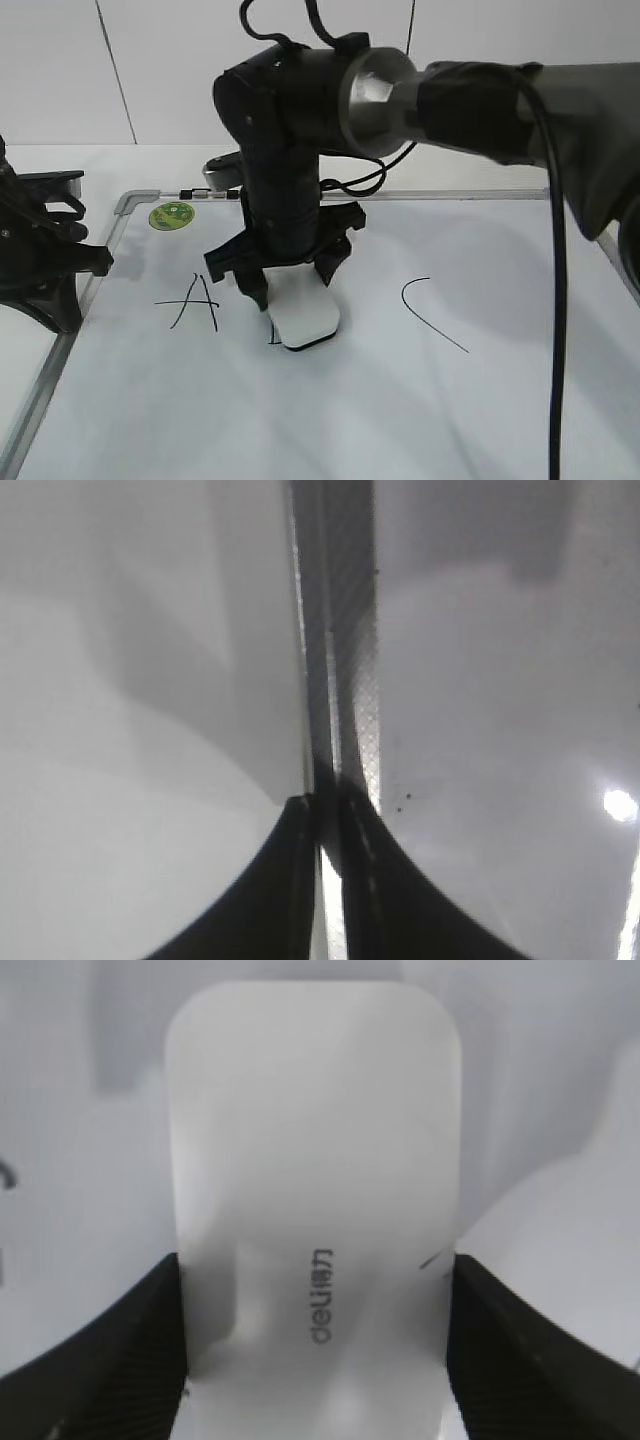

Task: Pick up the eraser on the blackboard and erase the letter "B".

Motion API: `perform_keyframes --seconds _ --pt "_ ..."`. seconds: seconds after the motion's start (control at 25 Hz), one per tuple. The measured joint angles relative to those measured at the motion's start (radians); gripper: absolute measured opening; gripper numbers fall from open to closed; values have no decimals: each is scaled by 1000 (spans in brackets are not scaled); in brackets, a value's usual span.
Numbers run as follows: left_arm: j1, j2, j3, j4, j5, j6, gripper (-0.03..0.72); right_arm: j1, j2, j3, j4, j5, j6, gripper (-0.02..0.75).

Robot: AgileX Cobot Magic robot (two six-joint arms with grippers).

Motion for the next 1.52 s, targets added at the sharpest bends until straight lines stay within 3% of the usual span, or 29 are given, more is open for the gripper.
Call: perform_keyframes --seconds 0.4,0.64,1.16,1.52 --pt "0 0 0 1 0 0 33 27 0 0 52 0 51 543" --pt "0 0 0 4 0 0 33 78 2 0 12 0 97 543" --pt "0 0 0 4 -2 7 34 87 37 -21 -47 23 119 543" --pt "0 2 0 2 -8 8 34 -17 37 -23 -29 5 115 543"
